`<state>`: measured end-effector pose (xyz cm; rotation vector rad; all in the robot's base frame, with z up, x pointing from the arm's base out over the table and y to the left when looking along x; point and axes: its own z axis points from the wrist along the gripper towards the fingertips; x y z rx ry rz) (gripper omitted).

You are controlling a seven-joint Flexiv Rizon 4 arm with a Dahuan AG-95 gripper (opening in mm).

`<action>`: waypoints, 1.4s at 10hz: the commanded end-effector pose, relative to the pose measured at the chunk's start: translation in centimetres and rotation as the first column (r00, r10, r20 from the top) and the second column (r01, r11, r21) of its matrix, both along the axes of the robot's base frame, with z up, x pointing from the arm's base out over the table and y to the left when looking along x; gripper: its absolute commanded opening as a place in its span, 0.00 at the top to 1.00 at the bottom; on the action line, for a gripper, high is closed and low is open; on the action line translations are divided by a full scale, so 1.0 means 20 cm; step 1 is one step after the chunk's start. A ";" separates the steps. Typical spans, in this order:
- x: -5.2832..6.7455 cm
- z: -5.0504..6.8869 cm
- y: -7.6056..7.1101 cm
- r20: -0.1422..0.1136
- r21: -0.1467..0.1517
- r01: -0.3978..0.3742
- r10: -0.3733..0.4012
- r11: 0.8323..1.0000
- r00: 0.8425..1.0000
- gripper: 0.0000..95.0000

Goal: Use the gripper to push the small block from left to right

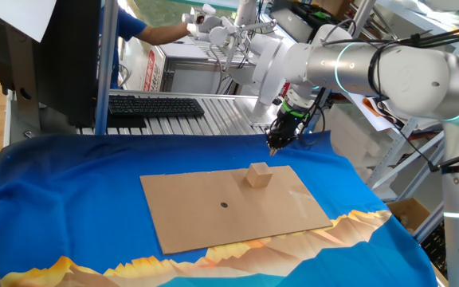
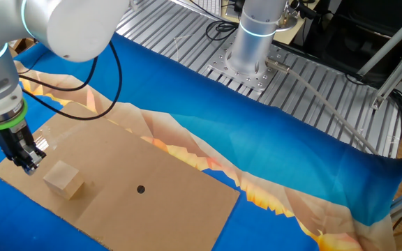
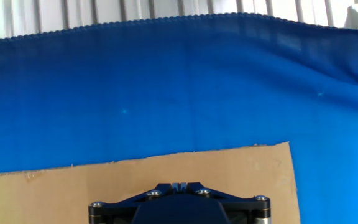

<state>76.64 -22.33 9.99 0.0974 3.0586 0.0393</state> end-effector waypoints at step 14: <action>0.00 0.00 0.00 -0.033 0.019 0.006 -0.006 1.000 0.999 1.00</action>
